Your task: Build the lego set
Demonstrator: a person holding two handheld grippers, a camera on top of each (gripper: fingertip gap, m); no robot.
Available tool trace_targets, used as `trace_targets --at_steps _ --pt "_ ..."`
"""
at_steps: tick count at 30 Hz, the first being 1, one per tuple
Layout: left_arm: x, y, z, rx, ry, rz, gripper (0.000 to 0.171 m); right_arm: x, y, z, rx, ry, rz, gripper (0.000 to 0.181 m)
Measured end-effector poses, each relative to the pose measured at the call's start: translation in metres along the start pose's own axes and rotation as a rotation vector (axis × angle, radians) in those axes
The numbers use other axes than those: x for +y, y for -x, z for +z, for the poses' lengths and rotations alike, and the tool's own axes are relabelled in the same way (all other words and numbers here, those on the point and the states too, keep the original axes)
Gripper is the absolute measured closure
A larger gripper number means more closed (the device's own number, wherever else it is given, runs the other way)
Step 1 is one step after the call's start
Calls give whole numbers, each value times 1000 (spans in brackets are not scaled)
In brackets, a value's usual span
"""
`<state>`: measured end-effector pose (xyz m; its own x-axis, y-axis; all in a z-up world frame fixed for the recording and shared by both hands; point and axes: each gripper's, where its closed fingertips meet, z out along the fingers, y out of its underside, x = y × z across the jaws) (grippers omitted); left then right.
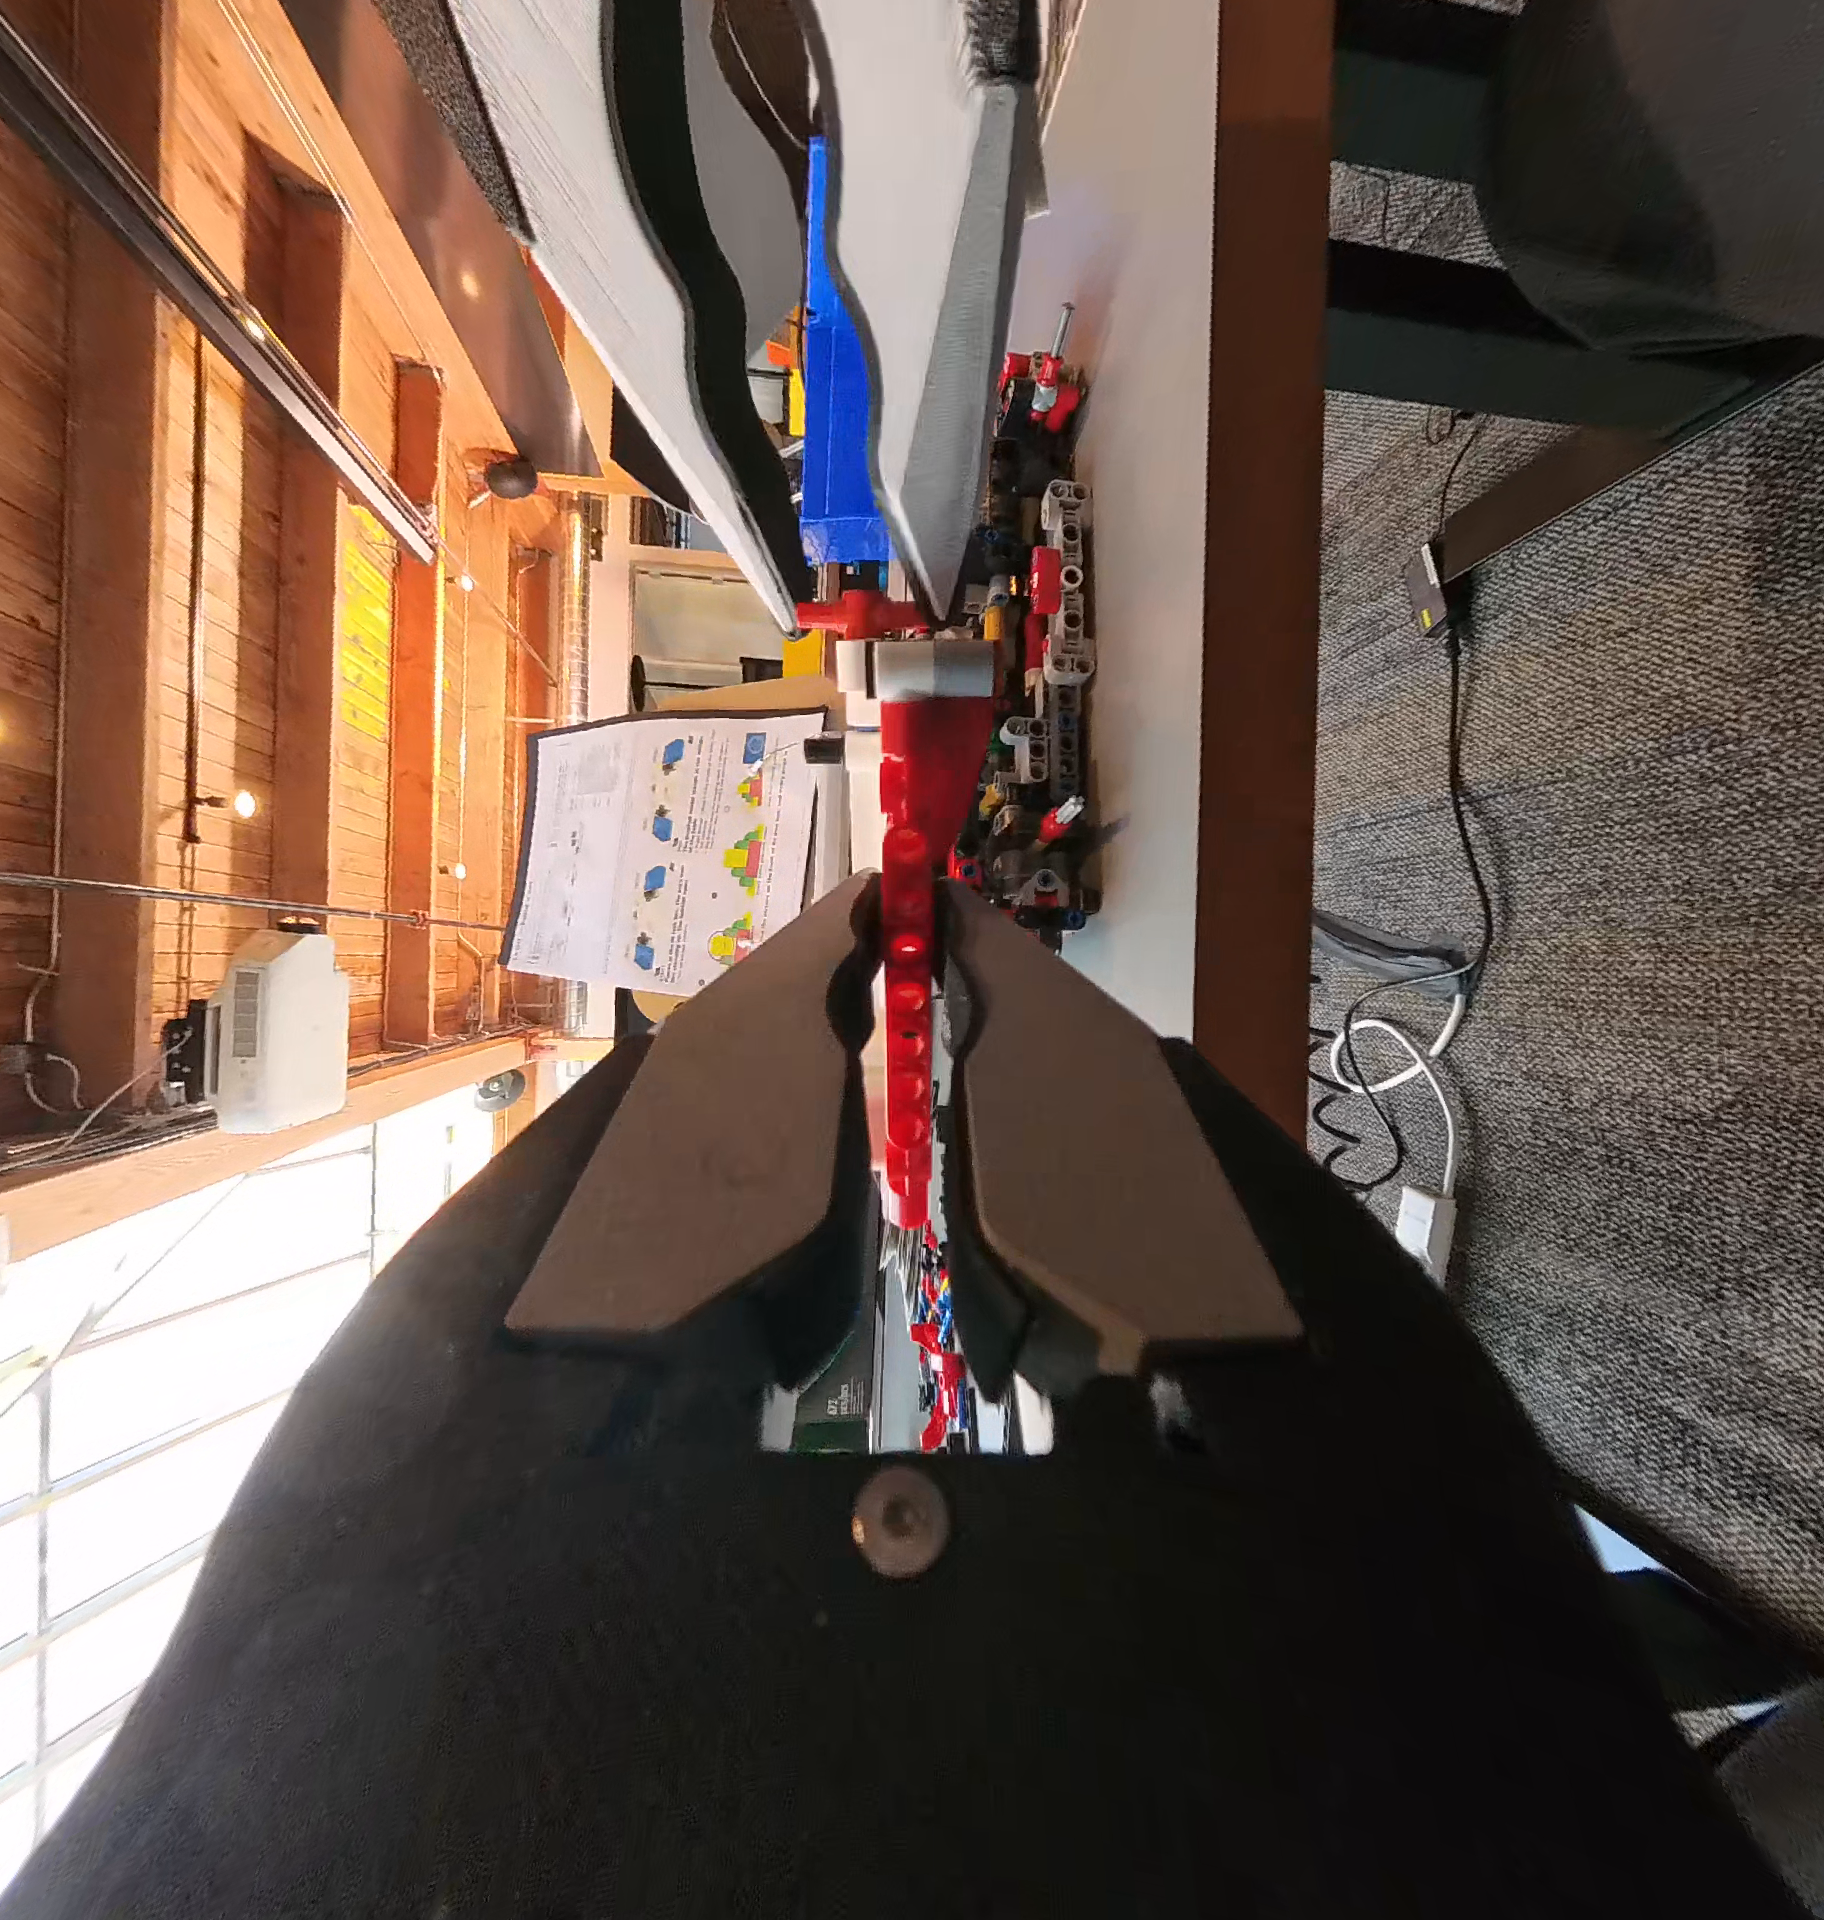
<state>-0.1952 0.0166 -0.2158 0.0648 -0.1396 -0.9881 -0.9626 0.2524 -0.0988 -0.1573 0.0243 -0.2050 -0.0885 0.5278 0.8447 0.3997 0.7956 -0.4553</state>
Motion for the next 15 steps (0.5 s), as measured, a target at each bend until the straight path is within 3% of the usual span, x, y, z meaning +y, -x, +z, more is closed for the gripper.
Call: trace_targets --at_steps 10,15 --pt "3 8 -2 -26 -9 -64 167 -3 -9 -7 2 -69 119 160" --pt "0 32 -10 11 -134 -469 166 0 -18 -13 -82 -196 437 159"
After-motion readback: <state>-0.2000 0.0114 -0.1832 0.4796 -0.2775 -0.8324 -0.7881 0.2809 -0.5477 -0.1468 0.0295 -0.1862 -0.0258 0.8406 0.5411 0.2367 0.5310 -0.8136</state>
